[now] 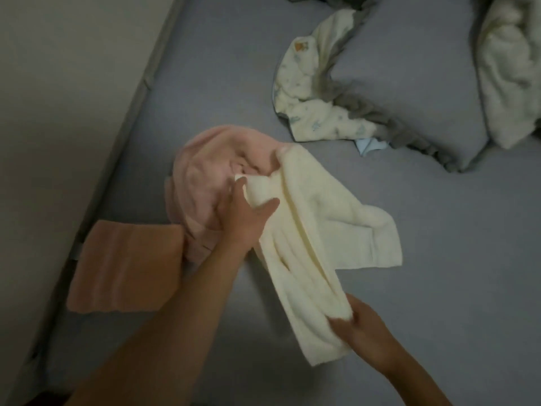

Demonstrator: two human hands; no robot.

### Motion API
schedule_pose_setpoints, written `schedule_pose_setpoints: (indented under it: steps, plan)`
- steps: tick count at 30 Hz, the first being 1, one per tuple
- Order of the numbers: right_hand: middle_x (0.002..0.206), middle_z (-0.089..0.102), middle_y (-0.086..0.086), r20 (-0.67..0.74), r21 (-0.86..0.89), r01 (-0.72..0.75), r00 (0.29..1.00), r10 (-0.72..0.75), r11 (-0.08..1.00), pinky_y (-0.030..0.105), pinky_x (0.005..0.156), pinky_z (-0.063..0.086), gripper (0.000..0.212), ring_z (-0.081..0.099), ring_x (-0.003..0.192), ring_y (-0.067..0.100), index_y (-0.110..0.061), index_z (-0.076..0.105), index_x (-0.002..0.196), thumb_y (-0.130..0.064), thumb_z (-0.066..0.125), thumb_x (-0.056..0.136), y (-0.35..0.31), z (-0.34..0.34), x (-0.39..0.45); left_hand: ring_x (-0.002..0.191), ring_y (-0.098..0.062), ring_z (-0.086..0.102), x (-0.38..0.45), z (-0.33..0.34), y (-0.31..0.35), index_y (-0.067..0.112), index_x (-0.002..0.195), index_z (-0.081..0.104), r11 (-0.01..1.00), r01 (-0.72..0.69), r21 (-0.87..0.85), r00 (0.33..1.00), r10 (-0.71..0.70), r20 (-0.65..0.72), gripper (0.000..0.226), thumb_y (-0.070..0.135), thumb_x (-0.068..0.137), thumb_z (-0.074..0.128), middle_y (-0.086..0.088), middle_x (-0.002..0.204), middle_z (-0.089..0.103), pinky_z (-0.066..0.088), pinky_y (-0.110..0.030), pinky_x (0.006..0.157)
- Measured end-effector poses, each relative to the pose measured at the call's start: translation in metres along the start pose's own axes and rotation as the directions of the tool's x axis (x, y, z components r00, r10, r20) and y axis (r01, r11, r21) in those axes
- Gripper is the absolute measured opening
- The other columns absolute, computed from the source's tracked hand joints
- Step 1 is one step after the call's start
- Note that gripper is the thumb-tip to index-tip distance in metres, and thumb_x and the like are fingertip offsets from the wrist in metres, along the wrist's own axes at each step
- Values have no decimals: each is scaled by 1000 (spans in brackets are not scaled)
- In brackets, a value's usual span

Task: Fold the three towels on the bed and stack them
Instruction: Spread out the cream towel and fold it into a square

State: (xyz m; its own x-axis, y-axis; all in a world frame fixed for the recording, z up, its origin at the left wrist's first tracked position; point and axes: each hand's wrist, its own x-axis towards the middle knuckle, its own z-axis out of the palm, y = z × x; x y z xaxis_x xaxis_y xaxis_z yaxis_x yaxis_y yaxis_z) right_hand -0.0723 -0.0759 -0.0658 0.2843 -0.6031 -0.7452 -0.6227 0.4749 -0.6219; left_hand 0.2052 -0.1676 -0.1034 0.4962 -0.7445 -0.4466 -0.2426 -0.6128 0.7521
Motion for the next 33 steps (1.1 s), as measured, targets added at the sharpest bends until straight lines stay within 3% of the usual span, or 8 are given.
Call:
schedule_pose_setpoints:
  steps: [5,10,13,17,22,25,30,33]
  plan:
    - [122,64,6,-146,-387,-439,898,416,811,26,83,44,46,61,110,23,-16,54,129,-30,65,87,135,-89,-22,98,-22,61,-104,78,-43,22,138,45,937,321,-135,929,-285,236,74,11,69,70,-6,121,61,50,-33,79]
    - [108,63,10,-389,-299,-404,879,277,864,40,85,50,28,61,97,30,-12,58,111,-28,53,90,143,-137,-7,92,-9,60,-222,137,-85,23,121,55,901,411,142,674,-405,618,62,19,60,68,-1,112,64,47,-18,67]
    - [126,59,1,-272,-345,-146,961,50,927,40,100,45,45,56,115,23,-22,54,131,-29,59,86,117,-137,-1,90,-19,65,-232,142,-81,15,109,62,835,549,-39,791,-505,345,38,24,75,74,-3,103,68,56,-35,78]
    - [137,52,-8,-98,-519,190,955,-279,834,37,110,33,62,48,127,16,-32,44,138,-44,64,80,90,-128,20,91,-39,65,-175,128,-45,0,105,64,901,389,-194,919,-394,10,47,39,80,69,-24,95,67,52,-41,74]
    - [122,62,-5,-75,-669,45,989,-127,742,37,104,29,40,56,118,20,-29,51,126,-38,52,87,116,-109,41,94,-24,65,-96,125,-8,9,123,57,944,291,-156,956,-294,3,65,50,74,72,-13,110,64,54,-37,82]
    - [87,62,-9,-190,-551,-64,980,-51,832,32,88,39,16,64,91,18,-30,57,100,-33,53,85,145,-118,25,109,-32,62,-64,123,5,11,130,55,916,382,-120,922,-371,107,69,43,73,76,-11,131,60,50,-53,97]
    - [97,61,-9,-305,-447,-198,950,60,872,29,83,48,22,62,91,13,-30,57,107,-39,58,87,170,-143,-9,71,-14,73,-66,154,75,19,101,63,853,355,-383,922,-253,291,16,15,86,70,-3,97,74,57,-29,53]
    - [109,57,-22,-406,-71,-33,914,2,997,17,84,44,40,58,101,-4,-36,51,118,-41,70,83,142,-152,-11,79,-22,73,-99,213,153,14,110,55,817,389,-426,754,-16,656,19,7,93,58,-11,103,67,62,-38,67]
